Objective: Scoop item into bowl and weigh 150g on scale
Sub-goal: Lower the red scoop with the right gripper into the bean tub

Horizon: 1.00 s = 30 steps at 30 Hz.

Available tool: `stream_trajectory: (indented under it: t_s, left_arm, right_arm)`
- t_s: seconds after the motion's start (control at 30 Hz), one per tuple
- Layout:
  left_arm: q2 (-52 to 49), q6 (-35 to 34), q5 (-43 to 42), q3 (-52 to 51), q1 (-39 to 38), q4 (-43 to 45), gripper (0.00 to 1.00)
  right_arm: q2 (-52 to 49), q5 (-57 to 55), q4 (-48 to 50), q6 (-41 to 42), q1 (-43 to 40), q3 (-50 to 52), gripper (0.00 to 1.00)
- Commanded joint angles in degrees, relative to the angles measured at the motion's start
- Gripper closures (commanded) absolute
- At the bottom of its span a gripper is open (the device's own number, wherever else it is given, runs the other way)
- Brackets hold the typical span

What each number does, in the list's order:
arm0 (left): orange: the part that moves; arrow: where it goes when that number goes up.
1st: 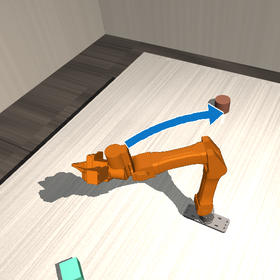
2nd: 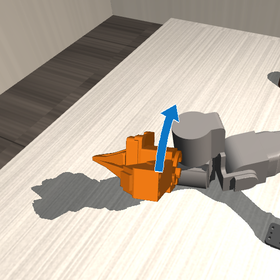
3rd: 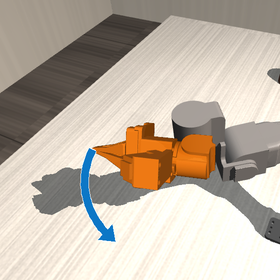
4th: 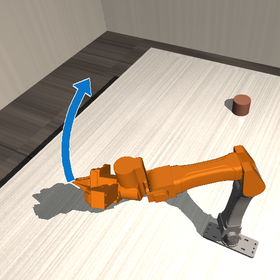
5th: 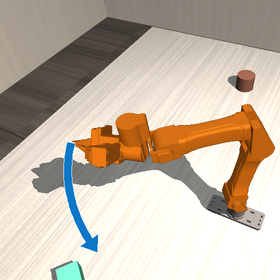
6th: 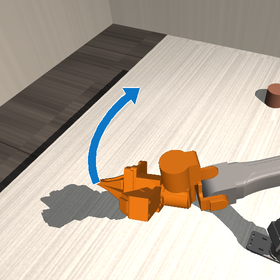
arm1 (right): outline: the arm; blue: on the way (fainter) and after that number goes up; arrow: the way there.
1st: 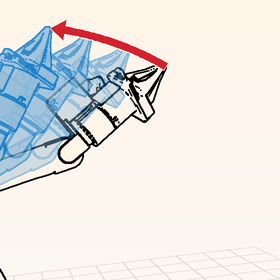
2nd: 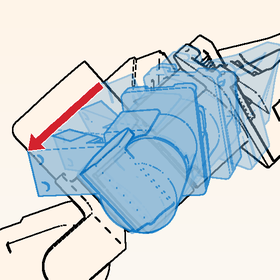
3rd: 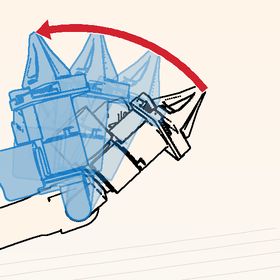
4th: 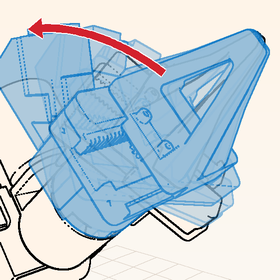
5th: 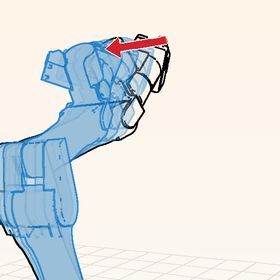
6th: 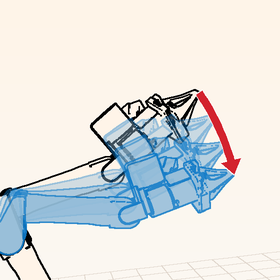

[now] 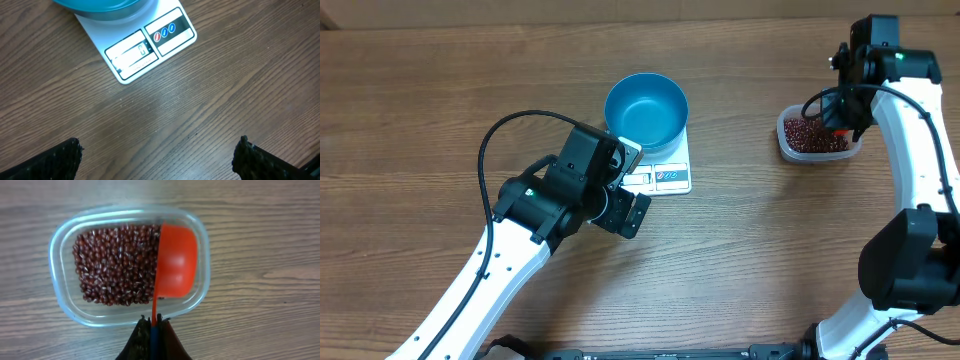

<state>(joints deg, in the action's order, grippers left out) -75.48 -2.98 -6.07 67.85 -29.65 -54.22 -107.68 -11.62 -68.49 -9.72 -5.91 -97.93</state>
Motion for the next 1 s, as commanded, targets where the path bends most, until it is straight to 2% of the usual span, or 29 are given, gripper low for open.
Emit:
stream_trajectory:
  t_s: [0.0, 0.43, 0.97]
  left_arm:
    - [0.2, 0.0, -1.0, 0.2, -0.3, 0.1, 0.00]
    - [0.2, 0.0, -1.0, 0.2, -0.3, 0.1, 0.00]
    - [0.2, 0.0, -1.0, 0.2, -0.3, 0.1, 0.00]
  right_arm:
    - [0.2, -1.5, 0.9, -1.1, 0.2, 1.6, 0.96]
    - [-0.7, -1.9, 5.8, -2.5, 0.2, 5.0, 0.97]
    - [-4.2, 3.3, 3.2, -2.7, 0.2, 5.0, 0.96]
